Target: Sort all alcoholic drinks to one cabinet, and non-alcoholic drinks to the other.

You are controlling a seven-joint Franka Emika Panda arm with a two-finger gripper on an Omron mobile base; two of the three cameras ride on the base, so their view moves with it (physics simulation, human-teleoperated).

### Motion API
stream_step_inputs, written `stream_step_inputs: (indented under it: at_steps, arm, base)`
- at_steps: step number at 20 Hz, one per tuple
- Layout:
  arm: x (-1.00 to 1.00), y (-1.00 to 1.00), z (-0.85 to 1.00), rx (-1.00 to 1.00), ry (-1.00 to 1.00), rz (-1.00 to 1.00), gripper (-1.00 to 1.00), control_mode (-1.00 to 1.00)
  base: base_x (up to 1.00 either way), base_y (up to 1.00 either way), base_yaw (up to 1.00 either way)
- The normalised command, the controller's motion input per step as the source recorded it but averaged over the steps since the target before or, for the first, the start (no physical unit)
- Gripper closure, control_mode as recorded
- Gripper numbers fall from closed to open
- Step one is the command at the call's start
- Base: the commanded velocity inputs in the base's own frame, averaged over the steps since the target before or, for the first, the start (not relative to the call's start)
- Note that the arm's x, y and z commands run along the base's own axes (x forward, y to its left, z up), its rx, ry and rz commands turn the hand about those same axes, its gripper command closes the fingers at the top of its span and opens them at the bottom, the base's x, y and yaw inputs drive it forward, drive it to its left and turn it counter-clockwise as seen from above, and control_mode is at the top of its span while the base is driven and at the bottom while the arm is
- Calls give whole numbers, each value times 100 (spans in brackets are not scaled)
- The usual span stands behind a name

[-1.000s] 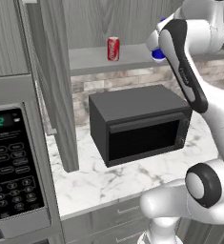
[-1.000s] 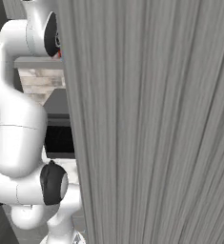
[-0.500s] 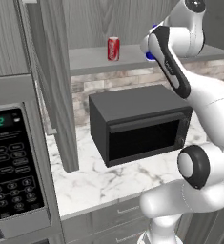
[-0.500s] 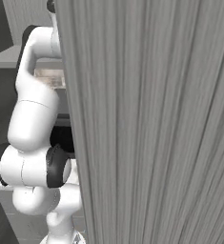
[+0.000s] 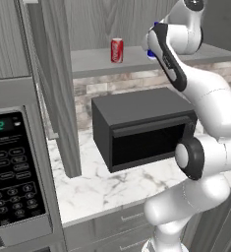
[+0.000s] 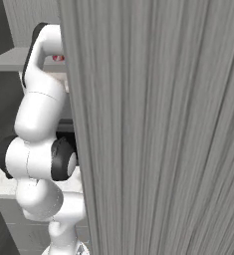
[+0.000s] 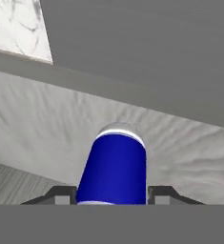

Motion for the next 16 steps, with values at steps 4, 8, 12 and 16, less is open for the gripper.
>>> stream_step_inputs:
  at_steps: [4, 8, 12, 16]
  arm:
    - [16, 0, -1, 0, 0, 0, -100, -100]
    - [-5, -4, 0, 0, 0, 0, -100, -100]
    - [-69, 0, -1, 0, 0, 0, -100, -100]
    - [-100, 1, -17, 0, 0, -5, -100, -100]
  base:
    - [0, 0, 0]
    - [0, 0, 0]
    - [0, 0, 0]
    - [0, 0, 0]
